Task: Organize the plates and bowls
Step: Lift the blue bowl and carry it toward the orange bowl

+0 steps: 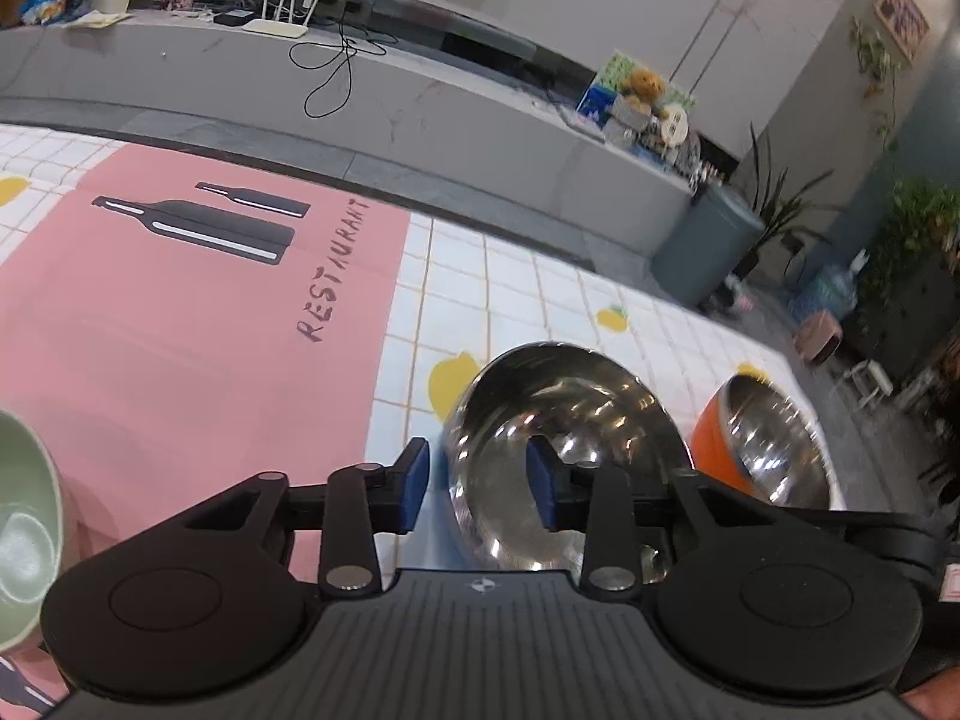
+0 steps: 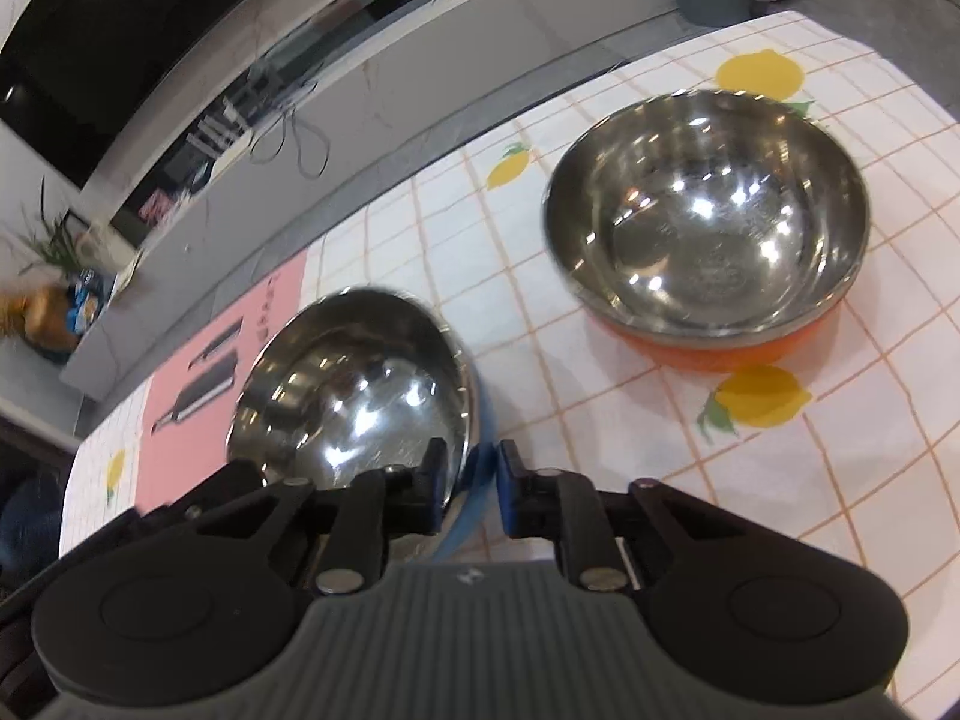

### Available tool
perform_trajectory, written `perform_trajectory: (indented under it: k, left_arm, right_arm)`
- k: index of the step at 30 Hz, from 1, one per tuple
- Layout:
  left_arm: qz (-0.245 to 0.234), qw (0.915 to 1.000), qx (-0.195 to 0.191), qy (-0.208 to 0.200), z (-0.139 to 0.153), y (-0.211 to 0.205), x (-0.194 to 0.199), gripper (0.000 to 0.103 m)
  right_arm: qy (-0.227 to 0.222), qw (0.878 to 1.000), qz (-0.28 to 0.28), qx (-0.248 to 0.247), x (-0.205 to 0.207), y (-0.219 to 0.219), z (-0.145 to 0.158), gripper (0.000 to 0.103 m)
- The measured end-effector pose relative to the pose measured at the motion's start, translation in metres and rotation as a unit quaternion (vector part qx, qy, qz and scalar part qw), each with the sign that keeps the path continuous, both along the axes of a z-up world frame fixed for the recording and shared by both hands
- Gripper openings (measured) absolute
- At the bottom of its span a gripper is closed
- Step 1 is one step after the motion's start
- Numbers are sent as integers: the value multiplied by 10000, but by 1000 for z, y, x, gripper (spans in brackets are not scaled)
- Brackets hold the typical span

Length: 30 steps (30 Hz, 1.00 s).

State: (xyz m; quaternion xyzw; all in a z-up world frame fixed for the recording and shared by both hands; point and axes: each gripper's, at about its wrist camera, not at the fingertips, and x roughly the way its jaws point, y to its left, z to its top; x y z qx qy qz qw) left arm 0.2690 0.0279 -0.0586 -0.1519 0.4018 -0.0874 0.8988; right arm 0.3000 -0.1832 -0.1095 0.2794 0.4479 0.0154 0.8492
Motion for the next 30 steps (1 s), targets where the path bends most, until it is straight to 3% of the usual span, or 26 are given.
perform_trajectory:
  k: [2, 6, 14, 30]
  left_arm:
    - [15, 9996, 275, 48, -2, -2, 1, 27]
    - [37, 9986, 468, 229, -6, -1, 2, 9]
    - [-8, 9959, 841, 326, -6, -4, -1, 6]
    - [191, 9947, 1001, 127, 30, 0, -45, 8]
  right_arm:
    - [39, 9999, 101, 30, -2, 3, 1, 9]
    - [21, 9996, 228, -138, -4, 9, 5, 9]
    - [-69, 9990, 372, -251, -1, 16, 9, 9]
    - [-127, 9976, 663, -149, -31, 23, 22, 6]
